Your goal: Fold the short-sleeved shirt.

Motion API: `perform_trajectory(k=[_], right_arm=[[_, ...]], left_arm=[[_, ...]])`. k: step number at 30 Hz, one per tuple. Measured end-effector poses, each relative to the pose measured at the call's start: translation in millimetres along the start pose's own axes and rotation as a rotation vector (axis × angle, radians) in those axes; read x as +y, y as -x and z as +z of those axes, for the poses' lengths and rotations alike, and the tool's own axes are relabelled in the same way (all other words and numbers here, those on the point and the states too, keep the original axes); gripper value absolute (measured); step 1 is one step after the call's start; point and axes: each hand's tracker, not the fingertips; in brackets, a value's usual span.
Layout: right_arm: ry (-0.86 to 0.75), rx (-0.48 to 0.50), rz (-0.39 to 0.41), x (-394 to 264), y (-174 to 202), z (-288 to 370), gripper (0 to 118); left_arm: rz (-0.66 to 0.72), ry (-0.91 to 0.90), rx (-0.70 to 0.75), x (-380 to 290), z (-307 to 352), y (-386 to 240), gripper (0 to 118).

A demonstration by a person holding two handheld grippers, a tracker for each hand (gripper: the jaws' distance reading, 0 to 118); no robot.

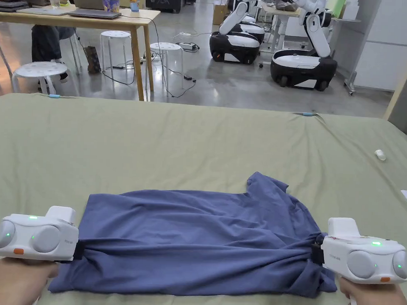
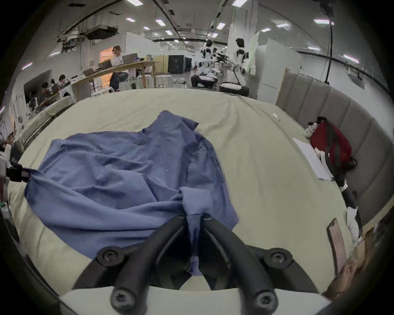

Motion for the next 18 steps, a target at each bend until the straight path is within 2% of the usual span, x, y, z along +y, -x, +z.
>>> perform_trajectory(k=[1,2,3,4,6,9,12,14,15,16,17,18], right_arm=[[-0.009,0.005,-0.001,-1.4,-0.5,4.4,51],[-0.012,0.005,-0.005,-1.6,-0.4,9.7,82],[-0.015,0.005,-0.011,-1.4,0.7,16.3,104],[-0.029,0.003,-0.022,0.4,3.0,18.9,113],[-0.137,0.026,-0.053,-1.1,13.6,47.2,115],[-0.248,0.066,-0.06,-5.2,40.8,79.0,114],[-0.358,0.089,-0.018,-20.0,81.0,113.2,114],[-0.401,0.093,0.021,-30.7,99.9,124.3,109],[-0.417,0.099,0.033,-35.4,107.0,128.3,101],[-0.43,0.103,0.039,-41.5,119.4,132.2,80],[-0.432,0.108,0.043,-45.0,125.0,134.2,54],[-0.429,0.11,0.049,-47.7,131.1,134.9,21]], left_arm=[[0.016,-0.031,0.0,-3.0,4.3,1.1,29],[0.037,-0.063,0.005,-6.9,12.5,2.0,57],[0.053,-0.085,0.011,-9.8,19.6,1.5,84],[0.058,-0.12,0.012,-14.6,30.3,-1.6,101],[0.059,-0.197,-0.028,-26.5,53.8,-11.3,104],[0.05,-0.36,-0.065,-49.8,88.3,-36.1,100],[0.036,-0.585,-0.064,-79.9,119.5,-62.5,100],[0.004,-0.612,-0.059,-90.5,120.4,-68.9,98],[-0.011,-0.614,-0.037,-95.9,123.3,-75.3,95],[-0.026,-0.611,-0.025,-101.2,125.6,-81.4,80],[-0.029,-0.603,-0.027,-104.3,126.5,-85.0,52],[-0.035,-0.585,-0.029,-106.6,122.6,-86.6,12]])
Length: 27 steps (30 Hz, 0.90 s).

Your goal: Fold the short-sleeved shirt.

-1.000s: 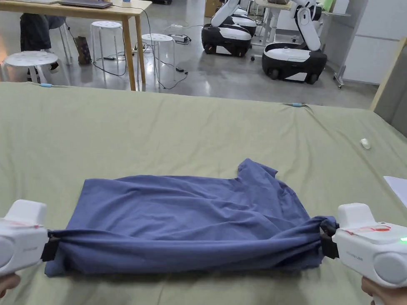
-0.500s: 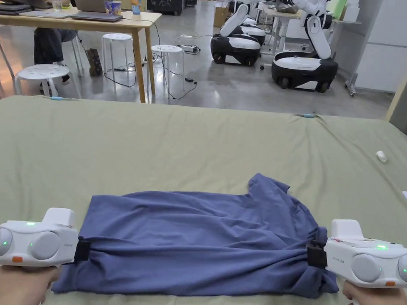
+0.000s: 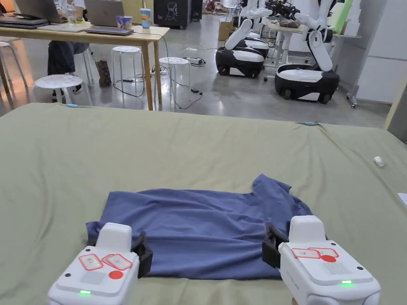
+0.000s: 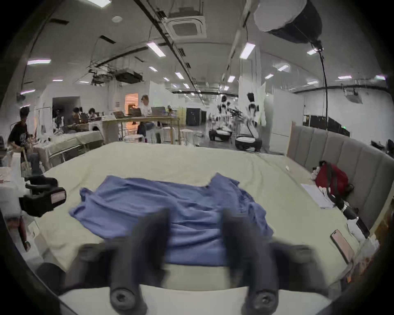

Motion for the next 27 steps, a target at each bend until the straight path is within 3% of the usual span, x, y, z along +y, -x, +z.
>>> perform_trajectory(k=[1,4,8,11,14,15,16,17,18,19,20,21,27], right_arm=[[0.008,0.004,0.01,-2.1,5.5,-0.4,0],[0.021,0.028,0.011,-7.4,15.2,5.7,0],[0.023,0.023,0.034,-17.4,15.9,4.1,0],[0.038,0.032,0.022,-20.3,10.6,-0.9,0],[0.05,0.029,0.023,-18.1,7.1,-3.2,0],[0.055,0.029,0.022,-18.2,6.4,-6.1,0],[0.061,0.028,0.022,-18.3,5.6,-9.1,0],[0.067,0.031,0.022,-18.4,4.2,-11.5,0],[0.072,0.031,0.018,-20.2,-0.8,-14.2,0],[0.075,0.027,0.017,-20.5,-2.5,-16.2,0],[0.077,0.024,0.02,-20.8,-4.4,-17.7,0],[0.081,0.017,0.022,-20.8,-6.9,-19.4,0],[0.105,-0.019,0.016,-22.0,-32.8,-27.1,0]], left_arm=[[-0.005,0.024,0.009,-3.6,-0.3,-2.2,0],[0.042,0.073,-0.029,-12.5,5.5,6.5,0],[0.084,0.175,0.076,-36.1,0.6,40.4,0],[0.2,0.264,0.098,-52.1,-7.2,73.0,0],[0.213,0.281,0.096,-58.5,-17.5,91.8,3],[0.216,0.283,0.098,-58.6,-21.8,95.8,18],[0.213,0.282,0.11,-57.1,-25.5,94.3,46],[0.208,0.28,0.118,-55.3,-30.9,96.1,46],[0.204,0.283,0.123,-53.4,-38.0,98.2,57],[0.198,0.296,0.124,-51.2,-46.4,100.5,85],[0.188,0.297,0.121,-47.9,-50.2,96.6,103],[0.173,0.294,0.124,-45.8,-56.8,98.0,107],[0.148,0.369,0.17,-44.1,-108.5,105.4,93]])
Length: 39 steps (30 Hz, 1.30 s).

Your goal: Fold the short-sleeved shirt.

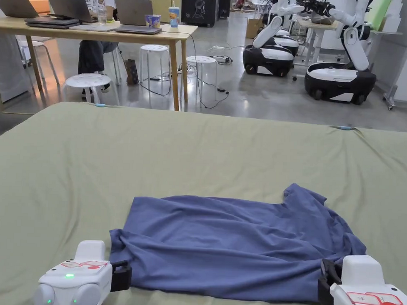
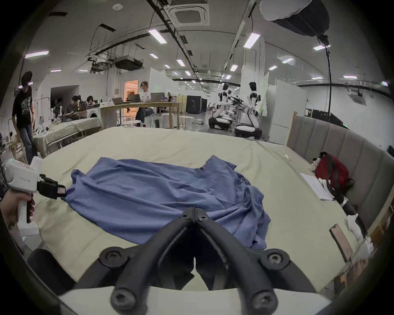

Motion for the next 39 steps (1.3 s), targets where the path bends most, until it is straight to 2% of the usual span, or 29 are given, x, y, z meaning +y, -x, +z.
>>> perform_trajectory(k=[2,3,5,6,7,8,9,10,12,14,15,16,18,19,22,26,28,29,31,32,33,34,35,36,39], right_arm=[[0.011,-0.019,0.0,-1.4,-8.8,-3.1,0],[0.018,-0.028,-0.006,-3.3,-16.9,-4.2,0],[0.032,-0.044,-0.018,-5.4,-29.6,-6.6,0],[0.037,-0.056,-0.022,-6.7,-36.6,-7.5,0],[0.044,-0.07,-0.028,-8.6,-44.7,-7.7,0],[0.05,-0.088,-0.036,-10.8,-53.2,-8.6,0],[0.068,-0.115,-0.051,-13.9,-65.0,-10.7,0],[0.082,-0.136,-0.061,-16.4,-74.0,-12.5,0],[0.117,-0.173,-0.088,-27.1,-98.7,-20.3,0],[0.155,-0.211,-0.121,-39.6,-118.3,-27.6,0],[0.169,-0.21,-0.137,-46.6,-126.2,-30.2,4],[0.173,-0.202,-0.149,-52.5,-132.1,-33.4,26],[0.199,-0.19,-0.165,-61.3,-139.6,-43.0,93],[0.233,-0.162,-0.181,-63.7,-140.3,-48.6,114],[0.201,-0.087,-0.167,-63.2,-135.7,-61.6,118],[0.263,-0.051,-0.146,-55.8,-123.4,-92.5,118],[0.334,-0.071,-0.144,-65.2,-125.0,-113.7,116],[0.403,-0.085,-0.157,-69.5,-126.1,-120.8,107],[0.347,-0.012,-0.215,-56.1,-126.0,-101.3,82],[0.311,-0.027,-0.207,-50.6,-123.9,-92.3,57],[0.291,0.009,-0.211,-47.6,-121.8,-86.5,25],[0.273,0.028,-0.205,-45.5,-119.0,-82.1,10],[0.267,0.029,-0.187,-49.0,-114.2,-82.3,10],[0.272,-0.013,-0.144,-43.9,-109.7,-77.9,10],[0.24,-0.006,-0.13,-29.4,-106.2,-58.2,10]], left_arm=[[-0.035,0.076,0.005,1.2,-14.3,-6.6,77],[-0.071,0.135,-0.018,0.2,-23.7,-11.2,76],[-0.088,0.117,-0.024,3.7,-24.1,-15.4,68],[-0.104,0.115,-0.057,7.7,-19.3,-14.0,54],[-0.11,0.115,-0.084,11.0,-14.0,-14.6,31],[-0.125,0.106,-0.056,12.0,-9.8,-19.0,19],[-0.198,0.085,-0.006,10.2,-4.6,-22.5,5],[-0.213,0.085,-0.024,10.1,-2.9,-22.9,3],[-0.129,0.07,-0.096,14.1,6.8,-22.0,2],[-0.162,-0.021,-0.034,16.6,23.2,-28.0,2],[-0.141,-0.048,-0.042,19.7,29.8,-28.6,2],[-0.118,-0.052,-0.065,22.5,33.3,-28.6,2],[-0.125,-0.04,-0.078,25.0,40.2,-34.5,2],[-0.131,-0.042,-0.074,24.6,39.9,-36.4,2],[-0.132,-0.031,-0.066,23.2,36.9,-36.6,2],[-0.128,-0.009,-0.057,17.2,32.9,-36.6,2],[-0.12,0.002,-0.056,13.8,30.6,-35.8,2],[-0.117,0.009,-0.056,12.0,28.0,-34.4,2],[-0.112,0.013,-0.053,8.0,28.0,-33.6,2],[-0.109,0.015,-0.056,6.8,28.5,-32.7,2],[-0.11,0.019,-0.058,6.9,28.4,-32.0,2],[-0.111,0.02,-0.058,6.7,28.9,-32.1,2],[-0.109,0.017,-0.058,6.7,30.0,-31.6,2],[-0.103,0.009,-0.054,7.7,32.3,-30.2,2],[-0.091,-0.024,-0.056,14.6,47.4,-24.6,1]])
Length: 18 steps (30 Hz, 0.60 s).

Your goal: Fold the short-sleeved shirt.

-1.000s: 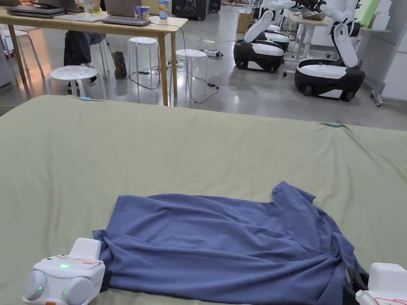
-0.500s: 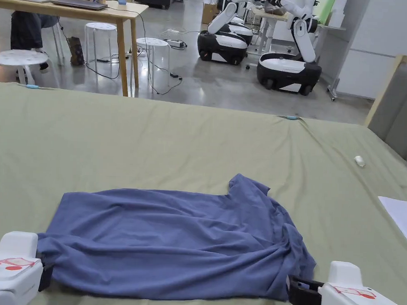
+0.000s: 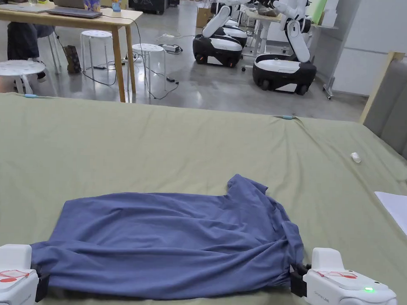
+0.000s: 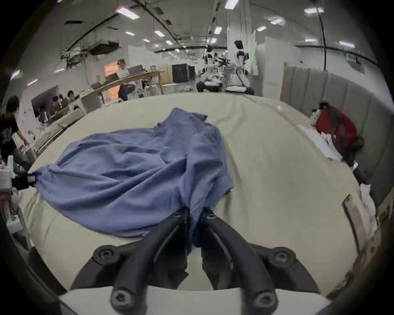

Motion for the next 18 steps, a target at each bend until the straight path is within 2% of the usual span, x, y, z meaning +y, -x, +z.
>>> perform_trajectory(k=[2,5,11,15,18], right_arm=[[-0.024,-0.002,0.018,7.5,3.2,22.6,10],[-0.076,-0.002,0.089,12.9,8.9,62.1,10],[-0.035,-0.019,0.175,-12.4,11.6,110.8,10],[0.078,0.006,0.114,-46.8,8.2,95.2,10],[0.11,-0.005,0.121,-62.1,5.4,76.5,10]], left_arm=[[-0.002,-0.028,-0.01,4.9,16.2,4.7,1],[0.001,-0.079,-0.023,9.7,45.3,13.0,1],[-0.014,-0.115,-0.056,-6.3,95.9,25.8,1],[0.035,-0.026,-0.087,-42.2,81.8,26.8,1],[0.057,0.002,-0.095,-61.5,75.2,25.2,2]])
